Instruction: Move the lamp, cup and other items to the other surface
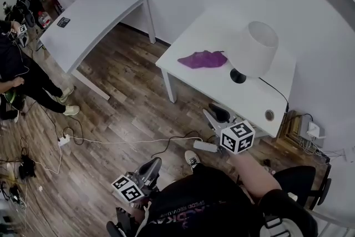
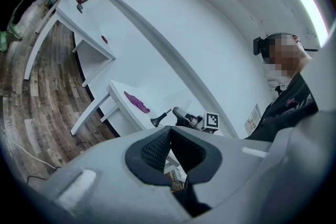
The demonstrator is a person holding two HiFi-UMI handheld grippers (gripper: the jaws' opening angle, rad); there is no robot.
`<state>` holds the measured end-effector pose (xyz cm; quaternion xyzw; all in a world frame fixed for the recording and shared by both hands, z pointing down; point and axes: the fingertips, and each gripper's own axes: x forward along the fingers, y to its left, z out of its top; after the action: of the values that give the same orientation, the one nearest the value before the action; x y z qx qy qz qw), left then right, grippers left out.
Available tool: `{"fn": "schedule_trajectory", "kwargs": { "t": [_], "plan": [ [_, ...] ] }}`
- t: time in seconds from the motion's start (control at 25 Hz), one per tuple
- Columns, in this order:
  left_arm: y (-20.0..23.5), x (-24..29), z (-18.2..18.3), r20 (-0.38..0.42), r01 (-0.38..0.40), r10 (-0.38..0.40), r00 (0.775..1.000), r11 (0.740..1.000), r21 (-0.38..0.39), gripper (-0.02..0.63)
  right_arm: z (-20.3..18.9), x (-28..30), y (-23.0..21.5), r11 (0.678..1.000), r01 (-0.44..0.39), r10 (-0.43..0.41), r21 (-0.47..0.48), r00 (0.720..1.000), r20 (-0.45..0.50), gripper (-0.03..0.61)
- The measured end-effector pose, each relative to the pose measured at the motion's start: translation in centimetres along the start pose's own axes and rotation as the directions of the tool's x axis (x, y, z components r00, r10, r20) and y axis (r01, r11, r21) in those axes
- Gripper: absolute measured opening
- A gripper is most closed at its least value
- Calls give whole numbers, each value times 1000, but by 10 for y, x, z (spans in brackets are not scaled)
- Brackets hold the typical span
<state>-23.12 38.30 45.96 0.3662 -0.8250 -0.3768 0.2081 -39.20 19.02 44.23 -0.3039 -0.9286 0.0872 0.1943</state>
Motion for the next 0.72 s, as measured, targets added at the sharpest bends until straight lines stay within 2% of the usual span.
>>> {"fn": "schedule_trajectory", "kwargs": {
  "t": [0.36,0.72],
  "plan": [
    [19,5,9,40,-94,95,995,995,-45,-2,4,62,-74,994,107,-108,-27,994,-33,158],
    [33,0,7,99,-178,190,977,978,-111,-2,-20,149,-163,973,208,-223,-100,960,-168,222]
  ]
}}
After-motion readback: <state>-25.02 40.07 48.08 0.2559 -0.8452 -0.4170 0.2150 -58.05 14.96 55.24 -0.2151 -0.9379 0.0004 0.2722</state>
